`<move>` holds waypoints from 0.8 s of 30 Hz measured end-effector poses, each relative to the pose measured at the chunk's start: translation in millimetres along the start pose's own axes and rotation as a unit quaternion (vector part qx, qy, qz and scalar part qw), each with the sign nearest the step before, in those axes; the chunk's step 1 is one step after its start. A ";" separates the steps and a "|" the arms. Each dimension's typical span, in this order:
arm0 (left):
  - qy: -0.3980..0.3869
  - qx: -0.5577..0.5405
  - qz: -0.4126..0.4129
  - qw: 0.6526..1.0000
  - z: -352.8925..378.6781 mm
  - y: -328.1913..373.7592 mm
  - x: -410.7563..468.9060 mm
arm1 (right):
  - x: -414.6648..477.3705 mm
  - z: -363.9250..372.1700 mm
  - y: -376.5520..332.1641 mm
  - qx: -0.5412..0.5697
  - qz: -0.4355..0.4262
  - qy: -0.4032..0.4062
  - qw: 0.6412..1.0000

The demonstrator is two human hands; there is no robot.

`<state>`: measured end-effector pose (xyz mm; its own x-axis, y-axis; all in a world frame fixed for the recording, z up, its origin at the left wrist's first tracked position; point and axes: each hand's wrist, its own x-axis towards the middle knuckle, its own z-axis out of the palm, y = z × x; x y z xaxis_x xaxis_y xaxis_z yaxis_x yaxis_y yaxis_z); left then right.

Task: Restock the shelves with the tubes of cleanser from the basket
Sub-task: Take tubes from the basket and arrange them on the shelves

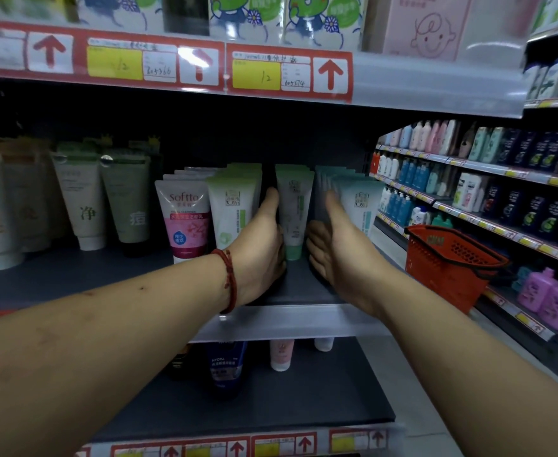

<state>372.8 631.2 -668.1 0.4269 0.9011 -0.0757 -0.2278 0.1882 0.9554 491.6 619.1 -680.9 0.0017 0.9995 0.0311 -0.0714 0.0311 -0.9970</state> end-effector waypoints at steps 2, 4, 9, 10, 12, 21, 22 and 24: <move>-0.005 0.021 -0.002 1.000 1.3 1.7 -11.5 | -11.1 -0.3 -5.2 0.007 -0.002 -0.009 1.000; 0.002 0.047 -0.015 0.999 -1.6 3.6 -26.4 | -22.3 1.9 -11.2 0.003 -0.004 -0.003 1.000; 0.027 0.096 -0.043 0.994 -32.5 4.5 -63.7 | -44.6 15.3 -18.3 0.032 -0.059 0.023 0.997; 0.037 0.103 -0.039 0.993 -42.1 5.4 -71.3 | -47.3 18.9 -17.5 0.037 -0.061 0.019 0.997; 0.049 0.118 -0.023 0.992 -64.3 9.1 -84.7 | -51.1 28.1 -16.2 0.041 -0.054 0.014 0.998; 0.096 0.064 0.021 0.993 -105.7 18.5 -101.8 | -46.8 60.0 -4.5 0.003 -0.019 0.036 0.999; 0.090 0.052 0.021 0.994 -102.1 19.5 -99.3 | -44.9 62.3 -4.1 0.001 -0.017 0.040 0.999; 0.081 0.033 0.019 0.996 -93.6 21.7 -94.3 | -42.5 66.8 -2.9 -0.001 -0.011 0.046 0.999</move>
<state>245.7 586.8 -666.9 0.2703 0.9595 -0.0791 -0.1804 0.1311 0.9748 425.1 576.5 -674.6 0.0942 0.9944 0.0472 -0.0685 0.0538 -0.9962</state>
